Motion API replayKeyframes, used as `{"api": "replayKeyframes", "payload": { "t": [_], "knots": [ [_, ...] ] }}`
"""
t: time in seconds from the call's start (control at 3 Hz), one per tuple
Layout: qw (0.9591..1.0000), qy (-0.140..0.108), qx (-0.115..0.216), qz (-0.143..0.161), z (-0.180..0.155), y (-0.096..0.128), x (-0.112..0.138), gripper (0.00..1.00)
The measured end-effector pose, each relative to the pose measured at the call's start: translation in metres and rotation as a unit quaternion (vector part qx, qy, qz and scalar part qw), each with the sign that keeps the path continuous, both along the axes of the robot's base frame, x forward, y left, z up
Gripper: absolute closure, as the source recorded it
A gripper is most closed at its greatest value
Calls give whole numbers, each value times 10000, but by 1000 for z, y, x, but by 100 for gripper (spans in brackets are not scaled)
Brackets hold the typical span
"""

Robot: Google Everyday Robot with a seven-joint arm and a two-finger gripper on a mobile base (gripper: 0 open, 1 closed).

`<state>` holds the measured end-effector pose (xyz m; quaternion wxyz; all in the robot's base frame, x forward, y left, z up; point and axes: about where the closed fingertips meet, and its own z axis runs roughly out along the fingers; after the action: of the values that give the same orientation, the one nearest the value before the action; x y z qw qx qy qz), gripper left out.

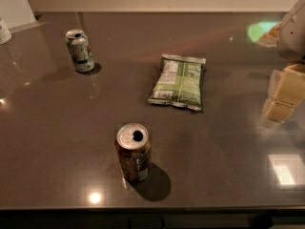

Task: Knock 7up can over

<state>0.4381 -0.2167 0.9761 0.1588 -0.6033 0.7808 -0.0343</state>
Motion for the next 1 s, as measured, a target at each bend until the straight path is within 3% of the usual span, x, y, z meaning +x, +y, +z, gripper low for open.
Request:
{"api": "replayKeyframes", "payload": {
  "t": [0.67, 1.0],
  "knots": [
    [9999, 24, 104, 9, 0, 7, 5, 0],
    [9996, -5, 273, 16, -6, 20, 21, 0]
  ]
}}
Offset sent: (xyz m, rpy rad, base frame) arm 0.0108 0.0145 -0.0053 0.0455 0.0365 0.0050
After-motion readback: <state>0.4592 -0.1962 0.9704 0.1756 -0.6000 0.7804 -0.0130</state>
